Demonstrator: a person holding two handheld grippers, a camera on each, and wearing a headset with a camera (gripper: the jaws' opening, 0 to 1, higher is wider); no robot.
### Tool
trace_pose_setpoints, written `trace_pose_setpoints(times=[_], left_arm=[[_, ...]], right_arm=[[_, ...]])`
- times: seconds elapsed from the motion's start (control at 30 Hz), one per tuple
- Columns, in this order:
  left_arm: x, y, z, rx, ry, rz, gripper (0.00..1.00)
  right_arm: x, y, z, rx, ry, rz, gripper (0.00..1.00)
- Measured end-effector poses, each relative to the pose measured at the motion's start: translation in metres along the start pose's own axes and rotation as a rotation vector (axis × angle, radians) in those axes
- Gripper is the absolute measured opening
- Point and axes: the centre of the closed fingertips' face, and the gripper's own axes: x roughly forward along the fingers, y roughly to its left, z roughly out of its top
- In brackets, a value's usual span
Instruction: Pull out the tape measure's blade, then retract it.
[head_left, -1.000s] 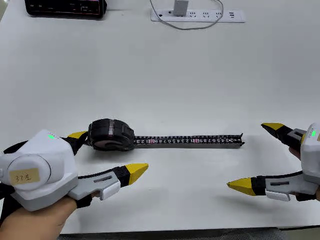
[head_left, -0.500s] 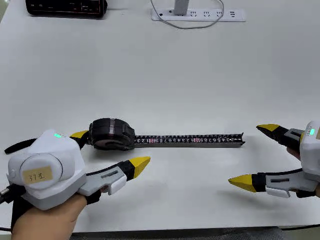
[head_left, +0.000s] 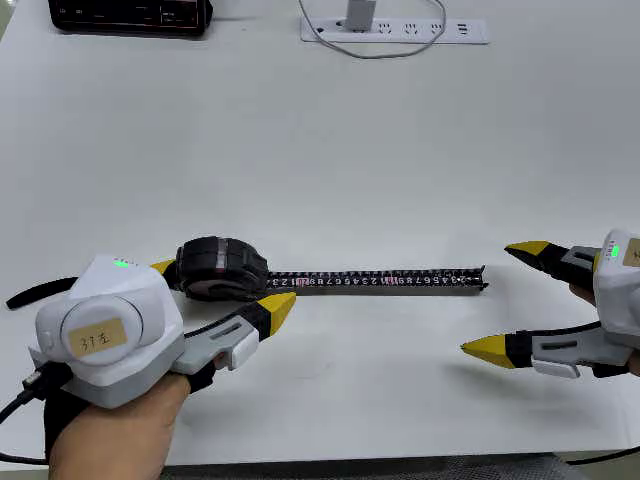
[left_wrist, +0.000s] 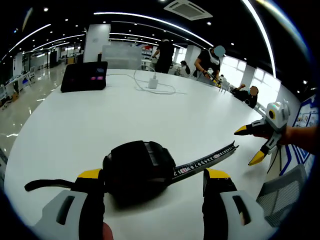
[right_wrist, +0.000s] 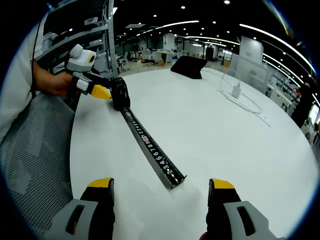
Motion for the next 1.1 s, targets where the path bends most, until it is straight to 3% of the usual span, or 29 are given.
trace_pose_setpoints(times=[0.23, 0.67, 1.1], left_arm=[[0.003, 0.007, 0.002, -0.041, -0.018, 0.041, 0.71], [0.008, 0.014, 0.002, -0.071, -0.014, 0.115, 0.64], [0.012, 0.02, 0.0, -0.111, -0.007, 0.149, 0.6]], right_arm=[[0.0, -0.008, 0.005, -0.035, 0.0, 0.011, 0.65], [0.002, -0.016, 0.005, -0.101, 0.022, 0.039, 0.51], [0.006, -0.021, 0.005, -0.143, 0.048, 0.076, 0.47]])
